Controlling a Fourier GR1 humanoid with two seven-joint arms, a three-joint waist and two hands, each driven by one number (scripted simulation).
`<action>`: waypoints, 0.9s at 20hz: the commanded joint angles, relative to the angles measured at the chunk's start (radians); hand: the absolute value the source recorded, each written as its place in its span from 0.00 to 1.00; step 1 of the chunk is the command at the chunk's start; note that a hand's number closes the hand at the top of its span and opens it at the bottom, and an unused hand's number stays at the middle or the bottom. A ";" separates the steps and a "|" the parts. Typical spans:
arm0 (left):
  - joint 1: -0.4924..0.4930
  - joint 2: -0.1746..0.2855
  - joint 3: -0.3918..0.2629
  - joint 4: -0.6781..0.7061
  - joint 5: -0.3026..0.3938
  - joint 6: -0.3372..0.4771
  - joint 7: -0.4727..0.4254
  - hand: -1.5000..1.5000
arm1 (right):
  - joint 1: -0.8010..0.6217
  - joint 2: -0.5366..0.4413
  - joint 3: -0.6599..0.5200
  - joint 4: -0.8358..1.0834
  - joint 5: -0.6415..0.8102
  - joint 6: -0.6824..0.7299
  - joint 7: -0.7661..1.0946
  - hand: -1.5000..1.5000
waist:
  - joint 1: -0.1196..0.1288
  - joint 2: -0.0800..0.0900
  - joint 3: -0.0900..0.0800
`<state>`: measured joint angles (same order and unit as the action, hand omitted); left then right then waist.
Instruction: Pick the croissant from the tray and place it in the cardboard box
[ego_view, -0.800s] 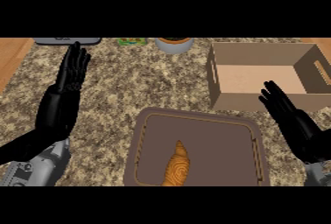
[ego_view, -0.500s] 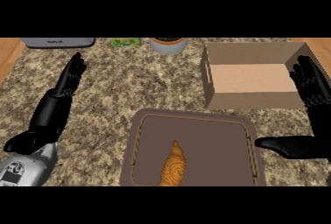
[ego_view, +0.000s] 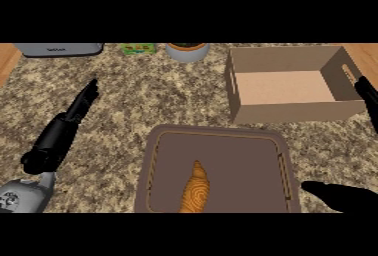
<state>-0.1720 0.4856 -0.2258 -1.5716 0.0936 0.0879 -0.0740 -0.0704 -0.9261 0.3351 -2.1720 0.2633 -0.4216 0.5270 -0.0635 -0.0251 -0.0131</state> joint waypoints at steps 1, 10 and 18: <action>0.000 0.018 0.014 0.010 0.007 -0.021 0.007 0.50 | 0.041 -0.108 0.106 -0.174 0.205 0.075 0.167 0.00 | 0.005 0.003 0.003; -0.049 0.002 -0.020 0.034 0.002 -0.075 -0.019 0.50 | -0.135 -0.159 0.331 -0.269 0.190 0.473 0.590 0.00 | 0.080 0.024 -0.001; -0.097 0.000 -0.017 0.036 0.007 -0.092 0.004 0.50 | -0.276 -0.005 0.511 -0.172 0.160 0.657 0.800 0.00 | 0.113 0.024 -0.002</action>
<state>-0.2546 0.4776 -0.2482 -1.5380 0.0985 0.0062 -0.0783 -0.2911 -0.9811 0.7752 -2.3314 0.4316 0.0980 1.1124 0.0402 0.0016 -0.0147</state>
